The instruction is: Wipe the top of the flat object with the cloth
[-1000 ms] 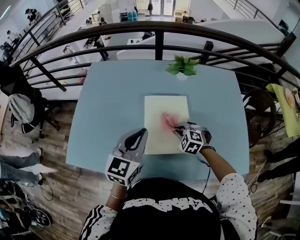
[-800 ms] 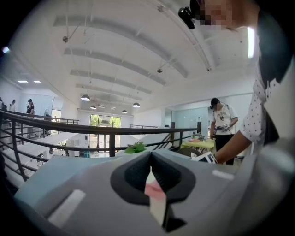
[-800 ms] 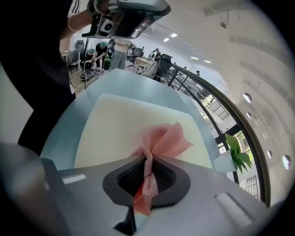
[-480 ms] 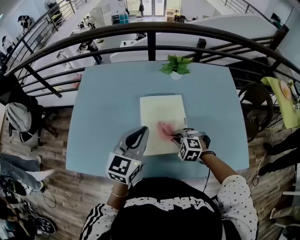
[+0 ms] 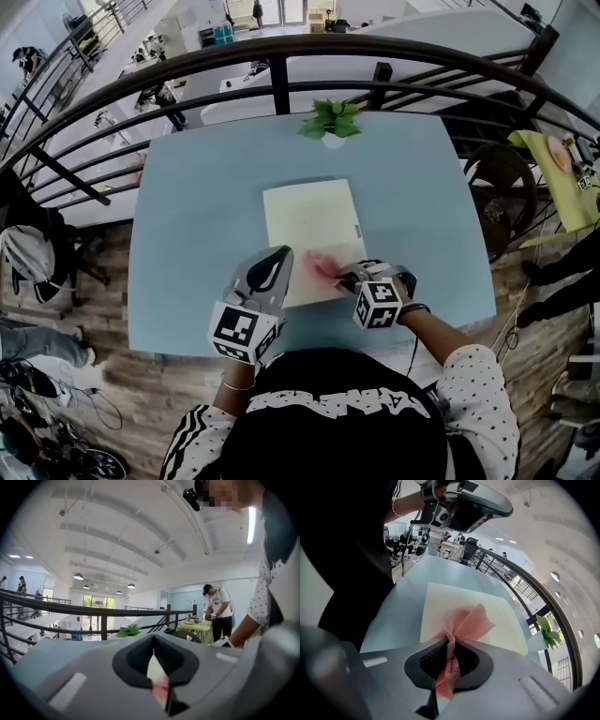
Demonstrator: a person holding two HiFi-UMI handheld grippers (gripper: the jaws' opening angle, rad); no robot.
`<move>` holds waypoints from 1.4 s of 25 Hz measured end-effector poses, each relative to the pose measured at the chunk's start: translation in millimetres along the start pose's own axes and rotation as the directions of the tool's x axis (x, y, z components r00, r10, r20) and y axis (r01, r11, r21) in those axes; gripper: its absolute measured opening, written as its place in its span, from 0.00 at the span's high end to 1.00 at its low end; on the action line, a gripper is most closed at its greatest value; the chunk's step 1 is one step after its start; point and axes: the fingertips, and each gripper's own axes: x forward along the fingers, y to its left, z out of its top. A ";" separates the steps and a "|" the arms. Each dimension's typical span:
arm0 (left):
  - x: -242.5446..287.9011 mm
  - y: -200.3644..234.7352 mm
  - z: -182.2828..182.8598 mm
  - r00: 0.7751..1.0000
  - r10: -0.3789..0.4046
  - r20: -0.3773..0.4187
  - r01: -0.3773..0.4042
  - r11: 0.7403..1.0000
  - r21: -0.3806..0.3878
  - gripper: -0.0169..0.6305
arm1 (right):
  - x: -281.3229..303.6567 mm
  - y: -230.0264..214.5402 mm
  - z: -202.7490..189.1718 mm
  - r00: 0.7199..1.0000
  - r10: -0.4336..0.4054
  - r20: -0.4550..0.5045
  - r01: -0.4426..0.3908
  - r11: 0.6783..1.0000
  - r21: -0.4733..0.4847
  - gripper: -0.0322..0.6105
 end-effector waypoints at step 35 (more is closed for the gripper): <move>-11.5 1.4 3.7 0.997 0.079 -0.002 -0.079 0.997 0.001 0.97 | -26.4 -1.7 10.9 0.986 0.040 0.160 -0.041 0.999 0.003 0.92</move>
